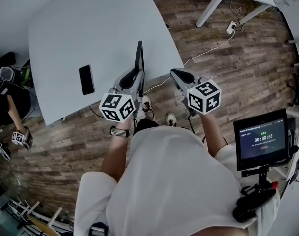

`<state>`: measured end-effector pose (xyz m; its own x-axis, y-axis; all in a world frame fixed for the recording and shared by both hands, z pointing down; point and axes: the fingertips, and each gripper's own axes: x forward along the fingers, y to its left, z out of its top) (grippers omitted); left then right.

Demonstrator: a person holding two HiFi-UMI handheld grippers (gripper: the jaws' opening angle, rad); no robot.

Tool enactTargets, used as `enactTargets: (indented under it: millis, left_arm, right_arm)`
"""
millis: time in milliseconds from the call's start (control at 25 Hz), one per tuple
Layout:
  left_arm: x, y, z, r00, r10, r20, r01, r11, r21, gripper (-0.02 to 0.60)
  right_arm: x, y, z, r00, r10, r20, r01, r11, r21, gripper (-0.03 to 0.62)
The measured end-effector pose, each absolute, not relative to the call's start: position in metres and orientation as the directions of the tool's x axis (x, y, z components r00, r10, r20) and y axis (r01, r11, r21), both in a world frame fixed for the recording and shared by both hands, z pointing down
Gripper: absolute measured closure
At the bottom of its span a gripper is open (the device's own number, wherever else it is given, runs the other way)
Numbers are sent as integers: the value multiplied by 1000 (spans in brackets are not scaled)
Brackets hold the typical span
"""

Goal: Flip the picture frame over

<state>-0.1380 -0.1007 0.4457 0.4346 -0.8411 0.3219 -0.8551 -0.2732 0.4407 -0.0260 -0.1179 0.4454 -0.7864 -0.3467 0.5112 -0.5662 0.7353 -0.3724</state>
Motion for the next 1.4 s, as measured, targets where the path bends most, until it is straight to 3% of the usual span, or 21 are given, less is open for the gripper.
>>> enactTargets:
  millis: [600,1400]
  left_arm:
    - [-159,-101,454,536,-814,224,-627,-207,751,500]
    - [-178,-98,519,575,-723,383,-611,-68,789,508]
  right_arm:
    - [-20,-118,452,-774,-341,533,-575,730,-369,591]
    - [-21,-123,458,-755,-367,543,-610,696,-378,591]
